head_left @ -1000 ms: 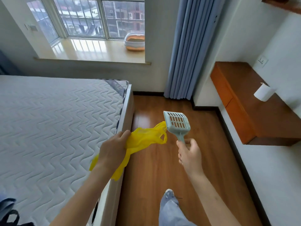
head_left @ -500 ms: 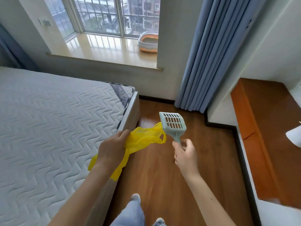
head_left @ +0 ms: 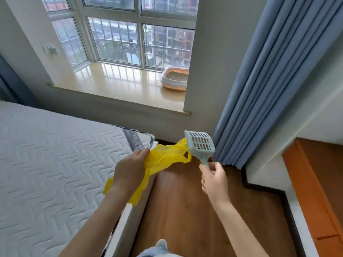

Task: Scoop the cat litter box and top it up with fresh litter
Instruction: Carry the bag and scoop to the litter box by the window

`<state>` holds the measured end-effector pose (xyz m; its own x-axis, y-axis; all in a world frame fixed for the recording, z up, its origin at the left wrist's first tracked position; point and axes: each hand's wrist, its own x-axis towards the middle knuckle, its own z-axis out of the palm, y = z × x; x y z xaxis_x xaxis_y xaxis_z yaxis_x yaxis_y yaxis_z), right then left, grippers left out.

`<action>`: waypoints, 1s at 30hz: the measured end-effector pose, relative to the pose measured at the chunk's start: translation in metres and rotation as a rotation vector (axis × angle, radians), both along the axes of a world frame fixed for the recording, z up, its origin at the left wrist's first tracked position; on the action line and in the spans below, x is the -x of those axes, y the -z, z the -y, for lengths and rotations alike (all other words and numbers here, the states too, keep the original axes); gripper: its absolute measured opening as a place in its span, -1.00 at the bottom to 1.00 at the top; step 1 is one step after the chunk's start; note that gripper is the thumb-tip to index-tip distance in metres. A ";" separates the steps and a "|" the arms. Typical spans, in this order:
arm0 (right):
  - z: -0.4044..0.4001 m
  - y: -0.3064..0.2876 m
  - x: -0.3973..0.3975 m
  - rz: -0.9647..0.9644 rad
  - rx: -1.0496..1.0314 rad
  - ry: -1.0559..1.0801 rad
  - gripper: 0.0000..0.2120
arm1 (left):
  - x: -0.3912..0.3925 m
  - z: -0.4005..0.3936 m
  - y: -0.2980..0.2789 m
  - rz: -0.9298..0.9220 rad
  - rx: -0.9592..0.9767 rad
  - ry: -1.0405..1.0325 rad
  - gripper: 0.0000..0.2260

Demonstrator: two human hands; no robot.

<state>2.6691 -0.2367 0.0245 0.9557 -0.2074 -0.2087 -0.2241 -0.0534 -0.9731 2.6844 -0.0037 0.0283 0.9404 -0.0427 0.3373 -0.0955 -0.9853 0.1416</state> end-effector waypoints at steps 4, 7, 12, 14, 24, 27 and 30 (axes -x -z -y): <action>-0.013 -0.013 -0.080 0.027 -0.023 0.005 -0.81 | -0.086 -0.017 -0.014 -0.001 -0.020 0.027 -0.43; -0.016 -0.014 -0.131 0.018 -0.047 0.017 -0.84 | -0.136 -0.017 -0.014 -0.028 -0.019 0.038 -0.43; -0.009 -0.003 -0.222 -0.001 -0.052 -0.003 -0.86 | -0.219 -0.004 0.000 -0.044 0.001 0.029 -0.48; -0.002 0.004 -0.264 0.001 -0.040 -0.039 -0.86 | -0.255 0.005 0.006 -0.040 -0.014 0.007 -0.49; 0.027 0.004 -0.490 -0.013 -0.059 -0.157 -0.86 | -0.445 0.042 -0.001 -0.043 -0.009 -0.140 -0.50; 0.025 0.007 -0.541 0.006 -0.024 -0.205 -0.86 | -0.488 0.042 -0.001 -0.058 0.011 -0.173 -0.50; 0.016 0.012 -0.585 -0.046 -0.032 -0.250 -0.84 | -0.526 0.037 0.000 -0.083 0.020 -0.217 -0.54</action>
<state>3.2542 -0.2524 0.0128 0.9659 0.0418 -0.2554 -0.2515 -0.0818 -0.9644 3.2099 -0.0412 0.0284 0.9514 0.1693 0.2571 0.1308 -0.9784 0.1600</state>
